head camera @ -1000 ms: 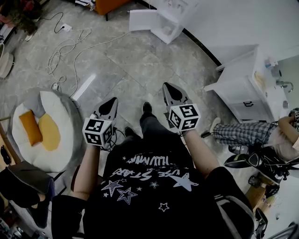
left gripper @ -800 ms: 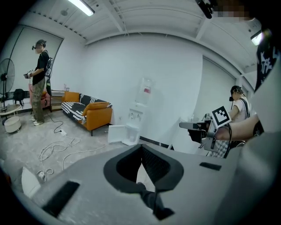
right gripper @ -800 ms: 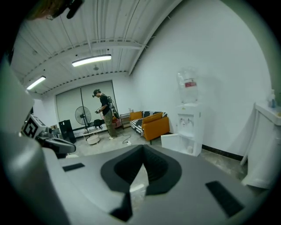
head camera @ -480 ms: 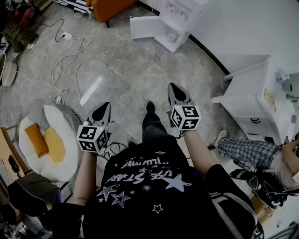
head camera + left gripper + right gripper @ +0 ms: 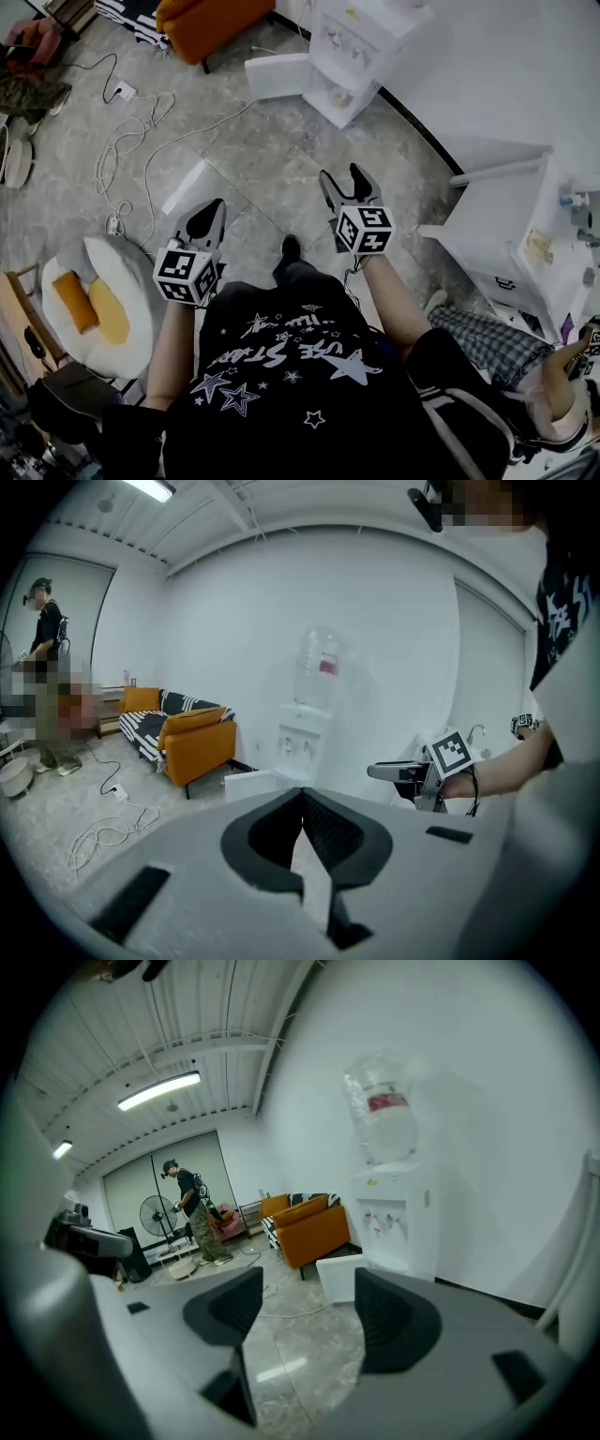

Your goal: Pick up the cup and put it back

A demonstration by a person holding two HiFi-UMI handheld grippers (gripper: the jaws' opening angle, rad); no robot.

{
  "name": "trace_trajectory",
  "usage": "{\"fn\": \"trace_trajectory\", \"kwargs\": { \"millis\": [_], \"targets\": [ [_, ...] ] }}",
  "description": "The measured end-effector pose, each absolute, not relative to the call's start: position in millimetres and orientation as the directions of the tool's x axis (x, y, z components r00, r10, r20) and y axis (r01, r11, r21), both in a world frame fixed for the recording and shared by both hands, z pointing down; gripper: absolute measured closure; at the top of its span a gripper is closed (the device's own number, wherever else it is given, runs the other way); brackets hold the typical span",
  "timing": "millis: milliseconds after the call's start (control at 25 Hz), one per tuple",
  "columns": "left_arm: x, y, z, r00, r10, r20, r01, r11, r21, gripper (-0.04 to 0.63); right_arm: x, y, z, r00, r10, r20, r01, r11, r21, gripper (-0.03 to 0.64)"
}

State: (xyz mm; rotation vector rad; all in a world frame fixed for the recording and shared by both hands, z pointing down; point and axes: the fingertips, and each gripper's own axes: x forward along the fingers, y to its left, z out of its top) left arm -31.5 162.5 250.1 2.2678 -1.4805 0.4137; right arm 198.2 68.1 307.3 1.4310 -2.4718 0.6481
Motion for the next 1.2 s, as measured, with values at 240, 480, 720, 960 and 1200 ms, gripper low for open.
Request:
{"fn": "trace_trajectory", "kwargs": {
  "millis": [240,480,720,960,1200],
  "targets": [
    [-27,133,252,0.373,-0.802,0.467,-0.927,-0.342,0.153,0.586,214,35,329,-0.471,-0.77,0.429,-0.876,0.354,-0.327,0.241],
    [-45,94,257,0.351,-0.814,0.463,-0.936,-0.323,0.141,0.586,205,14,344,-0.449,-0.767,0.459,-0.886,0.313,-0.343,0.236],
    [-51,35,275,0.402,-0.794,0.456,-0.915,-0.365,0.17,0.586,194,-14,361,-0.4,-0.772,0.494,-0.907,0.254,-0.337,0.235],
    [-55,-46,321,0.478,-0.729,0.49,-0.875,-0.44,0.201,0.586,188,-69,402,-0.285,-0.775,0.564,-0.947,0.136,-0.292,0.246],
    [-62,-123,372,0.531,-0.673,0.515,-0.842,-0.485,0.236,0.586,169,-129,451,-0.186,-0.762,0.62,-0.969,0.039,-0.243,0.273]
  ]
}}
